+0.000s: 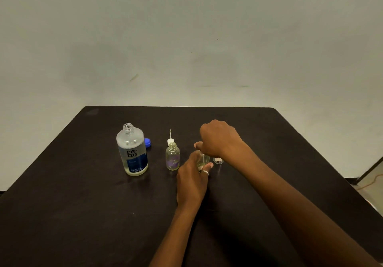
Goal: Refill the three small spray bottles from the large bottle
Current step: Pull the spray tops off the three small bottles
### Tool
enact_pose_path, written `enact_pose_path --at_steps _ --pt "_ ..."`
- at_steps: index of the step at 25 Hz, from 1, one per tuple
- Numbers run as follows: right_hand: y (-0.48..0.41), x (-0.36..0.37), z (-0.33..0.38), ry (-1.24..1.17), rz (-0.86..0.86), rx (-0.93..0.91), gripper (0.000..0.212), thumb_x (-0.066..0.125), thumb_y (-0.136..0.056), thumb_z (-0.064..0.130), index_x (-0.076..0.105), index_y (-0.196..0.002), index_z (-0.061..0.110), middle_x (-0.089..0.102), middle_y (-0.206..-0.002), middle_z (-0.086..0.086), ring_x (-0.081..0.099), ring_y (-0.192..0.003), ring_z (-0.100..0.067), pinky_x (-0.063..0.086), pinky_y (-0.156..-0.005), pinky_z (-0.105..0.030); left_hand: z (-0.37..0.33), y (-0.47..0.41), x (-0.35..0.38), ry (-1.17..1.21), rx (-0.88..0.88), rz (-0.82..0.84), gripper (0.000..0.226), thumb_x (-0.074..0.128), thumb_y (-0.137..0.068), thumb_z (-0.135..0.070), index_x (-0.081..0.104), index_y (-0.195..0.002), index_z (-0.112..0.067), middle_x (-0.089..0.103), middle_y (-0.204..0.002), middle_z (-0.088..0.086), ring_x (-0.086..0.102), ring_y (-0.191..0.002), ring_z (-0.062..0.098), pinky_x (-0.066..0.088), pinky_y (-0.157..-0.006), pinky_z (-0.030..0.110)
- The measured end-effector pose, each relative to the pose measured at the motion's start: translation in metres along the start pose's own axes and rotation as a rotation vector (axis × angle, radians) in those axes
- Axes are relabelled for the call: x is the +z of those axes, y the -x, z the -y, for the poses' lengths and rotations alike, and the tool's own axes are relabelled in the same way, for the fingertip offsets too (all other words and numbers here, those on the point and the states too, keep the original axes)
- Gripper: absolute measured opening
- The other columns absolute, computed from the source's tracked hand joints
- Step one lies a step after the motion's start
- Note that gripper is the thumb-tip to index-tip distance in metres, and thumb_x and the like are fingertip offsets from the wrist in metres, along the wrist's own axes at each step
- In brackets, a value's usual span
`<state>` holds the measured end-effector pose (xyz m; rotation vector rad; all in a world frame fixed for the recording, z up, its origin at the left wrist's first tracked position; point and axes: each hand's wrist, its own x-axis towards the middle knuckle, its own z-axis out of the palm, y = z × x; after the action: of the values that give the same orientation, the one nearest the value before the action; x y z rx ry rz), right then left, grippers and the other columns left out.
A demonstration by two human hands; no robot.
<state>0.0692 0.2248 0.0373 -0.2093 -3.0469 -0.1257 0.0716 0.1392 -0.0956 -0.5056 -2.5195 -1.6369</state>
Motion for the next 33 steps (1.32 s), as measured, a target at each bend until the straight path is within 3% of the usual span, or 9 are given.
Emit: enact_pose_path --at_steps 8,13,17,20,23,25,29,31,33 --pt "-0.005 0.0 -0.008 -0.052 0.054 -0.111 0.038 0.063 -0.092 0.033 0.046 -0.063 0.015 0.053 -0.063 -0.002 0.059 -0.062 -0.017 0.052 -0.064 -0.028 0.005 -0.001 0.002 0.028 0.032 -0.022 0.032 0.075 -0.088 -0.026 0.063 -0.117 -0.025 0.073 -0.095 -0.005 0.068 -0.087 0.008 0.043 -0.068 0.005" --pt "-0.008 -0.005 -0.014 -0.07 0.16 -0.209 0.007 0.067 -0.085 0.011 0.064 -0.079 0.013 0.066 -0.081 -0.001 0.063 -0.076 -0.016 0.052 -0.067 -0.027 0.007 -0.002 0.002 0.02 0.039 -0.021 0.041 0.075 -0.088 -0.027 0.061 -0.126 -0.027 0.073 -0.099 -0.005 0.067 -0.09 0.006 0.046 -0.073 0.012" --pt "-0.007 -0.008 -0.014 -0.127 0.19 -0.276 0.023 0.062 -0.081 -0.003 0.072 -0.092 0.015 0.069 -0.096 0.001 0.064 -0.089 -0.015 0.055 -0.082 -0.029 0.007 -0.002 0.003 0.008 0.058 -0.024 0.038 0.075 -0.088 -0.025 0.061 -0.123 -0.026 0.072 -0.1 -0.009 0.063 -0.086 -0.001 0.042 -0.069 0.003" --pt "-0.008 -0.005 -0.015 -0.118 0.192 -0.252 0.022 0.069 -0.084 0.013 0.069 -0.106 0.016 0.068 -0.104 0.001 0.064 -0.093 -0.016 0.055 -0.085 -0.031 0.005 -0.001 0.002 0.012 0.042 -0.016 0.039 0.075 -0.088 -0.024 0.061 -0.124 -0.026 0.071 -0.1 -0.01 0.06 -0.083 -0.003 0.041 -0.066 0.0" --pt "-0.005 -0.005 -0.013 -0.042 0.097 -0.118 0.032 0.065 -0.087 0.046 0.061 -0.081 0.015 0.063 -0.079 0.0 0.061 -0.072 -0.017 0.054 -0.07 -0.032 0.004 -0.003 0.002 -0.003 0.03 -0.011 0.038 0.075 -0.088 -0.027 0.061 -0.123 -0.024 0.072 -0.099 -0.007 0.061 -0.085 -0.001 0.039 -0.064 0.0" --pt "-0.003 -0.005 -0.01 0.028 0.039 -0.072 0.042 0.06 -0.09 0.051 0.048 -0.067 0.017 0.054 -0.067 0.001 0.055 -0.062 -0.015 0.048 -0.062 -0.031 0.003 -0.003 0.001 -0.002 0.021 -0.007 0.037 0.074 -0.089 -0.028 0.062 -0.123 -0.024 0.072 -0.102 -0.007 0.059 -0.086 -0.002 0.039 -0.065 0.001" --pt "-0.005 -0.003 -0.007 0.01 0.113 -0.14 0.027 0.063 -0.091 0.029 0.053 -0.069 0.016 0.058 -0.071 0.0 0.062 -0.069 -0.018 0.053 -0.064 -0.03 0.006 -0.002 0.002 0.007 0.057 -0.024 0.035 0.075 -0.088 -0.027 0.062 -0.121 -0.025 0.072 -0.1 -0.008 0.065 -0.089 0.002 0.054 -0.077 0.017" --pt "-0.008 -0.005 -0.011 -0.068 0.182 -0.191 0.006 0.064 -0.084 0.013 0.063 -0.08 0.017 0.065 -0.081 0.001 0.064 -0.076 -0.017 0.057 -0.071 -0.032 0.007 -0.002 0.003 0.009 0.058 -0.025 0.037 0.075 -0.088 -0.027 0.061 -0.122 -0.026 0.072 -0.099 -0.009 0.065 -0.087 0.002 0.049 -0.073 0.009" --pt "-0.009 -0.009 -0.012 -0.123 0.224 -0.237 0.017 0.063 -0.08 0.003 0.068 -0.086 0.019 0.067 -0.089 0.003 0.064 -0.083 -0.015 0.057 -0.078 -0.034 0.006 -0.002 0.002 0.007 0.054 -0.014 0.038 0.075 -0.088 -0.027 0.061 -0.123 -0.026 0.071 -0.099 -0.01 0.062 -0.085 -0.002 0.043 -0.068 0.003"
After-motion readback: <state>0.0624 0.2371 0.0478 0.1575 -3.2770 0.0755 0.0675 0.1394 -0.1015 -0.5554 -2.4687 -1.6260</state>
